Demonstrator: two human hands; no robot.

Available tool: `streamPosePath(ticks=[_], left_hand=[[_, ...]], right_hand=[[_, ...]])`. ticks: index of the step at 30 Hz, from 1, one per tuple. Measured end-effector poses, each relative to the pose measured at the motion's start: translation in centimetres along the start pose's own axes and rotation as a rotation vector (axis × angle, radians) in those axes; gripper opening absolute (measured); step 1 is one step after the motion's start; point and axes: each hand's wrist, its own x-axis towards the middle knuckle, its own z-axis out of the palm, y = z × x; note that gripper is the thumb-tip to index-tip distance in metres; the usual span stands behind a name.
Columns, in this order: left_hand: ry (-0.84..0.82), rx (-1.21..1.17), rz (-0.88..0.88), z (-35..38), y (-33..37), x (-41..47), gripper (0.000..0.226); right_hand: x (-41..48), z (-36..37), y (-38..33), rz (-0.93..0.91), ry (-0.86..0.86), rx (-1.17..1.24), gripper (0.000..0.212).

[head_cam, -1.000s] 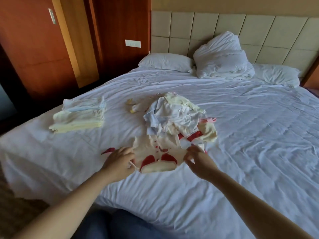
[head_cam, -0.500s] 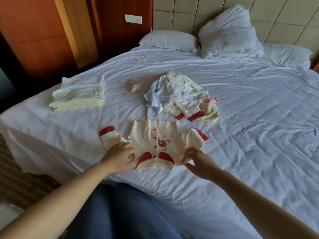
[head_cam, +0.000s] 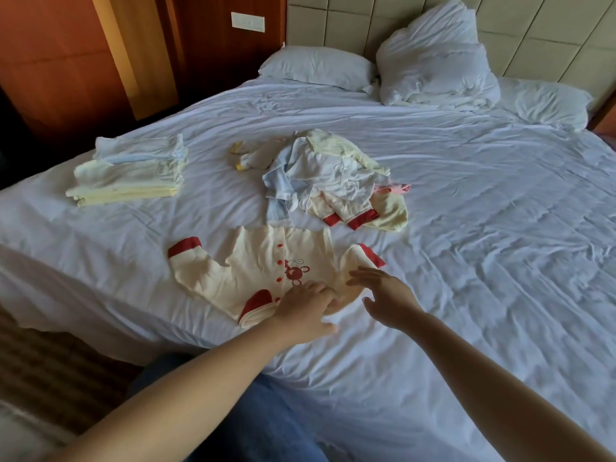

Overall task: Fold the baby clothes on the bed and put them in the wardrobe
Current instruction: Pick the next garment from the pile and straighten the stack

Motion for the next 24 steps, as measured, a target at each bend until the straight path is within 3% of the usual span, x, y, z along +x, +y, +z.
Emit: streamPosePath(ticks=[4,9,11,14,20,24], left_hand=[[0.076,-0.073,-0.078,-0.1,0.0,0.7,0.025],[0.135,-0.286,-0.176,-1.7,-0.9,0.4,0.006],[0.161,-0.382,-0.207,-2.3,-1.3,0.3,0.006],[0.203,-0.483,-0.274,-3.0,-1.3,0.5,0.012],[0.18,-0.343,-0.188,-2.9,-1.4,1.1,0.008],[-0.003,-0.15,-0.045,-1.8,-1.2,1.9,0.006]], right_hand=[[0.3,0.5,0.1,-0.016,0.022,0.01,0.035],[0.8,1.3,-0.2,-0.005,0.101,0.018,0.027],[1.1,1.3,-0.4,0.046,0.126,0.096,0.031],[1.5,1.0,-0.6,0.087,0.075,0.205,0.017],[0.6,-1.0,0.1,0.092,0.241,0.086,0.021],[-1.2,-1.1,0.4,0.171,0.125,-0.053,0.022]])
